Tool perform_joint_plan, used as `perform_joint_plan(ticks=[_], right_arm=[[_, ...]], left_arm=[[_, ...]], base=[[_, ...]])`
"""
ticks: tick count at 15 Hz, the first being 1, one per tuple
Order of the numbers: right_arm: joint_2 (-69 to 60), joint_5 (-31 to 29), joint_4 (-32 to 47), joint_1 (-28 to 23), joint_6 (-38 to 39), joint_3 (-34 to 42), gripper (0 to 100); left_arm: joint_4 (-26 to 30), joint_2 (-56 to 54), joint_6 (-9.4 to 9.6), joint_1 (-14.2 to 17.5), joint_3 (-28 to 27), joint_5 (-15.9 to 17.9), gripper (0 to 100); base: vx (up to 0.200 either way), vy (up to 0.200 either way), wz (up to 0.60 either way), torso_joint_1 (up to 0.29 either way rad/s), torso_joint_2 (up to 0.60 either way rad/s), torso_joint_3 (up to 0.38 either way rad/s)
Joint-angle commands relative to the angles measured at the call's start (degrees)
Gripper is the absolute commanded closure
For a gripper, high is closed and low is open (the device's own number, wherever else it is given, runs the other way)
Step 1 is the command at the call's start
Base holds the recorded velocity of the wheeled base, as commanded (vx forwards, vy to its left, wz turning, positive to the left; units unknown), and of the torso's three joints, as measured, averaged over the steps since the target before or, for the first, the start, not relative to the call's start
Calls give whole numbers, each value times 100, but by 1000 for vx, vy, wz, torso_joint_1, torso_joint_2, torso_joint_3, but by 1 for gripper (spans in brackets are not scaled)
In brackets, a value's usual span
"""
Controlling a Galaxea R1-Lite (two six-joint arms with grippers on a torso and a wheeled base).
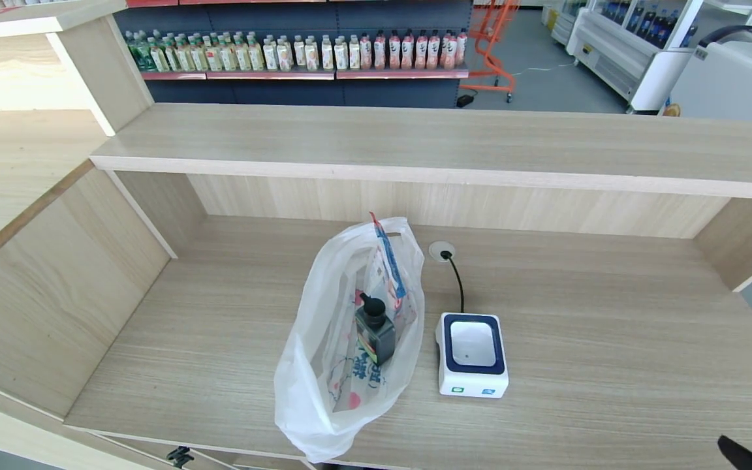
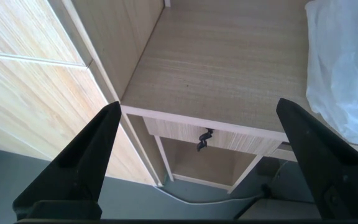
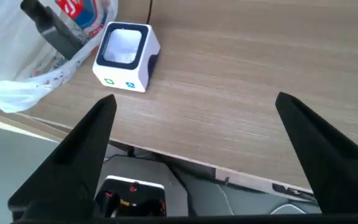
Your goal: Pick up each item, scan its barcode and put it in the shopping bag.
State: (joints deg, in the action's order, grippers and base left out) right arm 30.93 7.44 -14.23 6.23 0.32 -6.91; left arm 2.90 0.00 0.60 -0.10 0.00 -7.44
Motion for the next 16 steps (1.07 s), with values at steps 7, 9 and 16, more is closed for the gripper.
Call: perform_joint_plan(ticks=[7, 9, 16], right_arm=[[-3093, -761, 1405, -641, -164, 691, 0], [-3093, -761, 1405, -641, -137, 691, 100], [-3093, -770, 1414, -649, -120, 691, 100]], left_arm=[[0, 9, 2, 1, 0, -3, 0], [0, 9, 2, 1, 0, -3, 0], [0, 9, 2, 1, 0, -3, 0]], base=[[0, 0, 0, 0, 0, 0], [0, 0, 0, 0, 0, 0], [0, 0, 0, 0, 0, 0]])
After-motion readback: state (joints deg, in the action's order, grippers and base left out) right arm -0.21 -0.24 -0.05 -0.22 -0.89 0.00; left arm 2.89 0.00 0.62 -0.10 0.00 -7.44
